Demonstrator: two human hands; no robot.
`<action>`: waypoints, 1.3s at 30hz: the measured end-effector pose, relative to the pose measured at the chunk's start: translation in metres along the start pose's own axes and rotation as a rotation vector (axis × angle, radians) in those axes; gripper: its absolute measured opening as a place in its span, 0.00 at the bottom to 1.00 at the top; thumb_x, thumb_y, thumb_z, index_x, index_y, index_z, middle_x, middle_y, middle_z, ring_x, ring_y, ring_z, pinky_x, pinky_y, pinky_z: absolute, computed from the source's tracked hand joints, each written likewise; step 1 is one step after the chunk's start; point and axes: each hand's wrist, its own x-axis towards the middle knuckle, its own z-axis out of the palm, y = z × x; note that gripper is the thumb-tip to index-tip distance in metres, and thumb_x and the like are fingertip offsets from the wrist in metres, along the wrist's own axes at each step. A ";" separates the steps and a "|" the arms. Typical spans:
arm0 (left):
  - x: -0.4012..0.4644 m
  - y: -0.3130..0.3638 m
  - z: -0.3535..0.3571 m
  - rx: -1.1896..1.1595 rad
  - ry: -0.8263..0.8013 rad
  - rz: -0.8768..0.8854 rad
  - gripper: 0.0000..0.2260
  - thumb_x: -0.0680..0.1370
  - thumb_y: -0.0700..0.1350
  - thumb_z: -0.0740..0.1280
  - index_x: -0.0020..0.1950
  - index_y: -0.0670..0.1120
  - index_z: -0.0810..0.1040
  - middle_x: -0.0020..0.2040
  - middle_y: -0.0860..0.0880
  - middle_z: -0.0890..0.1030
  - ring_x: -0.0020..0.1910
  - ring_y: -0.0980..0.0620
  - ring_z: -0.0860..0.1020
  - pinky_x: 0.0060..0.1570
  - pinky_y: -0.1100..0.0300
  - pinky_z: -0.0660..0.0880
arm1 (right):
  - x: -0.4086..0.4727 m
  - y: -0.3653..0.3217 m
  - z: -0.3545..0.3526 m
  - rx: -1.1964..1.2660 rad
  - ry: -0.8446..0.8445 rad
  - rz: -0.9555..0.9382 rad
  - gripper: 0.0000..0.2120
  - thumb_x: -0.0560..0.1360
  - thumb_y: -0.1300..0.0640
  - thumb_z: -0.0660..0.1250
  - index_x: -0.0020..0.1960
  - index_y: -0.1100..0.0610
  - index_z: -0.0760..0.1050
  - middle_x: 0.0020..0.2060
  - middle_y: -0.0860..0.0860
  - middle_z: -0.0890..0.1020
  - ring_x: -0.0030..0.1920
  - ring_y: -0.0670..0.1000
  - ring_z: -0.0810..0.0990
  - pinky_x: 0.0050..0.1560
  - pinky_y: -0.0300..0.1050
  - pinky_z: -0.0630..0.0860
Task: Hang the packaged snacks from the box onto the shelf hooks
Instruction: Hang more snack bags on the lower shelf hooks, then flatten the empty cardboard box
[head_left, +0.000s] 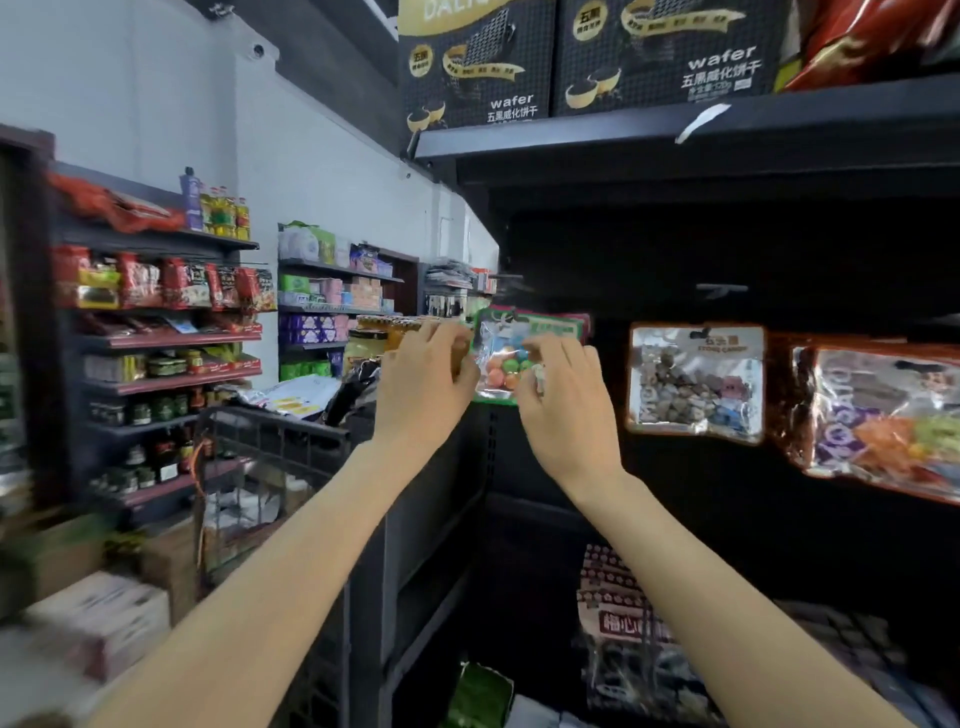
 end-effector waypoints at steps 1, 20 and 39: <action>-0.014 0.002 -0.007 0.019 -0.009 -0.017 0.10 0.76 0.43 0.65 0.56 0.46 0.77 0.50 0.49 0.79 0.50 0.47 0.76 0.52 0.48 0.73 | -0.012 -0.003 0.000 0.049 -0.046 0.019 0.15 0.78 0.60 0.60 0.64 0.59 0.72 0.59 0.53 0.75 0.61 0.51 0.70 0.61 0.47 0.71; -0.315 -0.028 -0.126 0.402 -0.407 -0.794 0.08 0.78 0.45 0.63 0.55 0.49 0.77 0.48 0.50 0.82 0.48 0.48 0.79 0.51 0.51 0.75 | -0.262 -0.096 0.070 0.427 -0.906 -0.084 0.14 0.78 0.60 0.56 0.60 0.57 0.76 0.55 0.53 0.78 0.58 0.54 0.74 0.56 0.52 0.73; -0.462 -0.104 -0.228 0.685 -1.066 -0.634 0.06 0.80 0.45 0.59 0.54 0.46 0.72 0.53 0.45 0.80 0.52 0.42 0.77 0.41 0.55 0.67 | -0.367 -0.186 0.155 0.172 -1.272 -0.600 0.11 0.79 0.50 0.61 0.50 0.56 0.76 0.48 0.57 0.81 0.51 0.60 0.79 0.39 0.47 0.68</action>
